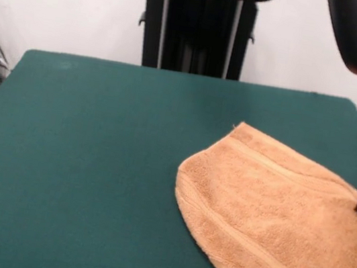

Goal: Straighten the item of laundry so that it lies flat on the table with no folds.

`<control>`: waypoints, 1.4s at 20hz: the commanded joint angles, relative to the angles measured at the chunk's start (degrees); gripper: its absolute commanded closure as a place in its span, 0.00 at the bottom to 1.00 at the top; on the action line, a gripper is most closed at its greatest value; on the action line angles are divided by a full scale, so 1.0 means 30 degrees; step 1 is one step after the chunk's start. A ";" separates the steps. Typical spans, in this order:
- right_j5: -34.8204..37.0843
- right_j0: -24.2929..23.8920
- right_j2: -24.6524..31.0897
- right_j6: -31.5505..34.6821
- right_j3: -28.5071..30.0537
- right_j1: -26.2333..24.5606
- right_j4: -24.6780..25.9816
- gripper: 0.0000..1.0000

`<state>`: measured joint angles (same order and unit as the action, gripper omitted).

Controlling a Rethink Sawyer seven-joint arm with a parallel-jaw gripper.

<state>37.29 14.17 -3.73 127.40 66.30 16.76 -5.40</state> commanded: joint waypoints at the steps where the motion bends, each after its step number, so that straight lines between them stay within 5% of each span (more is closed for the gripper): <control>1: 0.0339 0.0804 -0.0363 0.3410 -0.0210 -0.1247 0.0159 0.00; 14: -0.1761 0.0379 -0.0158 0.2861 0.0146 -0.1761 0.0232 0.00; 21: -0.3737 -0.2025 0.1476 -0.0389 0.2718 -0.0719 0.1318 0.00; 28: -0.2575 -0.4051 0.2844 -0.2433 0.4277 0.1160 0.1995 0.00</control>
<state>28.72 4.90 -2.38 127.40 70.32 15.81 -2.68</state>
